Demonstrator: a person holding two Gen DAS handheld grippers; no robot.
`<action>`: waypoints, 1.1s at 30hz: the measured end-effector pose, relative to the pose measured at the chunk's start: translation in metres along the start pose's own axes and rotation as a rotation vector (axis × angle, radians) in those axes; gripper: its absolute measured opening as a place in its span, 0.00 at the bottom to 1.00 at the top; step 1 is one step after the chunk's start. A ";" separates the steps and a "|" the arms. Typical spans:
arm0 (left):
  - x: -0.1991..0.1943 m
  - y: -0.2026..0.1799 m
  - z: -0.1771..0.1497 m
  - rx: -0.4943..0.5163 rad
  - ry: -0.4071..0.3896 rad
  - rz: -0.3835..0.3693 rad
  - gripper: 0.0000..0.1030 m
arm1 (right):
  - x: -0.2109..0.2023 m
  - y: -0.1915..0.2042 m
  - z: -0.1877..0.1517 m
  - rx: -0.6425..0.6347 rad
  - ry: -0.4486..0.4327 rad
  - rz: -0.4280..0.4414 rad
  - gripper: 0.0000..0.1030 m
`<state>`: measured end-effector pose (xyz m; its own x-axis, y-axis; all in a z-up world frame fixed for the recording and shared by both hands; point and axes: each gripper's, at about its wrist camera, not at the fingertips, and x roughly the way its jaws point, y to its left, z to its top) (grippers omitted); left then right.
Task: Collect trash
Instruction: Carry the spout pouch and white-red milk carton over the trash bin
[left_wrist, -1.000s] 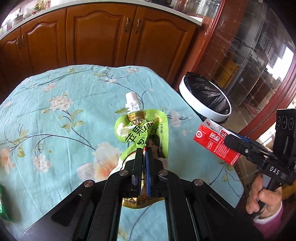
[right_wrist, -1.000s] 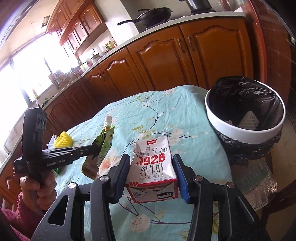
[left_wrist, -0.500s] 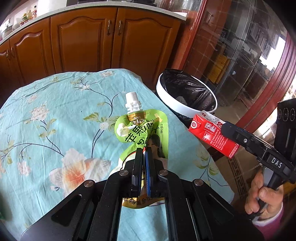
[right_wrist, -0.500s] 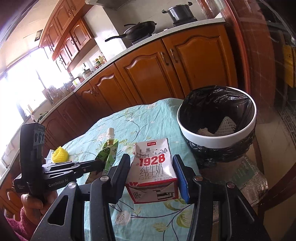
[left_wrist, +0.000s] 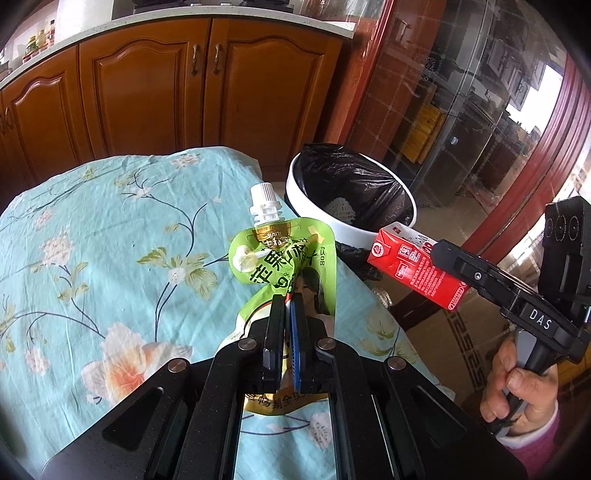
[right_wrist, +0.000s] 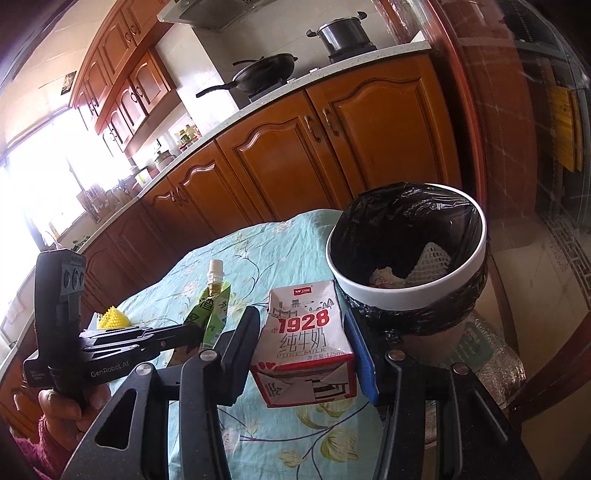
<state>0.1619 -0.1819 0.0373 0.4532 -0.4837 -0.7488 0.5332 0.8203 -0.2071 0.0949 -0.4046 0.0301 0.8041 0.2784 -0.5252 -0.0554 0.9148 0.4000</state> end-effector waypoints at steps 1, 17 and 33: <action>0.001 -0.002 0.003 0.004 0.001 -0.005 0.02 | 0.000 -0.001 0.002 0.001 -0.002 -0.003 0.47; 0.035 -0.030 0.048 0.061 0.035 -0.061 0.02 | 0.002 -0.032 0.034 0.012 -0.041 -0.059 0.47; 0.081 -0.060 0.114 0.121 0.098 -0.096 0.02 | 0.022 -0.067 0.081 0.004 -0.036 -0.134 0.47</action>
<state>0.2483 -0.3051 0.0611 0.3271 -0.5212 -0.7883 0.6557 0.7258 -0.2079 0.1638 -0.4836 0.0525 0.8251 0.1434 -0.5465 0.0557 0.9419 0.3313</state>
